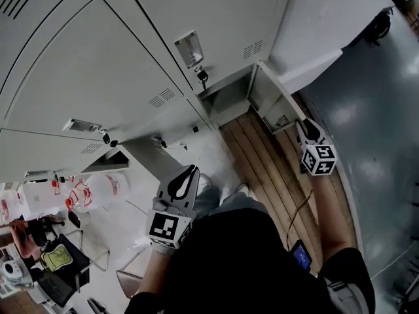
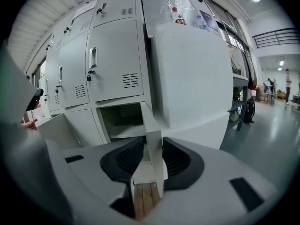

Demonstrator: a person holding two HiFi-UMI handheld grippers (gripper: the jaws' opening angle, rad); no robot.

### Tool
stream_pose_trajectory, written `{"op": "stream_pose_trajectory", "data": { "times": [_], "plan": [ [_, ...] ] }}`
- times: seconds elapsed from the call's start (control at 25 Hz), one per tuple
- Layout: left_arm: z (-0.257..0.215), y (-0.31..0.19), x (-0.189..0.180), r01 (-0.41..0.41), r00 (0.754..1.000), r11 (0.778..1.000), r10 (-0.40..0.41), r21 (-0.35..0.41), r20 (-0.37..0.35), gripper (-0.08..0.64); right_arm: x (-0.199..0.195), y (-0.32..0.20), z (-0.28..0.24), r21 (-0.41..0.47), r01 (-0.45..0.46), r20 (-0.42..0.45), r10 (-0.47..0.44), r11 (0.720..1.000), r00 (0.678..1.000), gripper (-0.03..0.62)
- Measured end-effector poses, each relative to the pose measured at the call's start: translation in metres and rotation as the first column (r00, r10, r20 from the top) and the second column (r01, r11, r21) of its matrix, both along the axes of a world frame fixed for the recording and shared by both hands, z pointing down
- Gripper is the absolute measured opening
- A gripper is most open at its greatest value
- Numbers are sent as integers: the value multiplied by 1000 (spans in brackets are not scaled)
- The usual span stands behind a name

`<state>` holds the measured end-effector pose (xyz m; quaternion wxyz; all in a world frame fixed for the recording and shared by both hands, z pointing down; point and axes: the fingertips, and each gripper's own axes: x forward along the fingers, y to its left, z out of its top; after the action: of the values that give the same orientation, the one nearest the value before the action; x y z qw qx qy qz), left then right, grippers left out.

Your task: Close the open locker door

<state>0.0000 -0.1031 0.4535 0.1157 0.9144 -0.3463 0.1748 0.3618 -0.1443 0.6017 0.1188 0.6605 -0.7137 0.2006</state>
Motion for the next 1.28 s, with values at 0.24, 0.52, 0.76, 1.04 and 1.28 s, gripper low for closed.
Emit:
{"op": "stream_pose_trajectory", "data": {
  "times": [0.24, 0.52, 0.76, 1.04, 1.28],
  "plan": [
    [1, -2, -20, 16, 1000, 1000, -16, -11, -11, 26, -34, 6, -1, -11, 32, 19, -32, 999, 999, 130],
    [2, -2, -56, 34, 999, 999, -34, -12, -22, 26, -94, 7, -2, -19, 74, 49, -73, 997, 996, 130],
    [7, -2, -94, 49, 998, 999, -49, -25, -24, 26, -152, -4, -8, -1, 120, 72, -120, 993, 990, 130],
    [11, -7, -142, 80, 996, 997, -80, -20, -24, 26, -211, -30, -10, 25, 158, 75, -159, 987, 984, 130],
    [13, -13, -179, 107, 994, 994, -108, -22, -19, 26, -249, -58, -10, 48, 176, 81, -180, 983, 980, 133]
  ]
}}
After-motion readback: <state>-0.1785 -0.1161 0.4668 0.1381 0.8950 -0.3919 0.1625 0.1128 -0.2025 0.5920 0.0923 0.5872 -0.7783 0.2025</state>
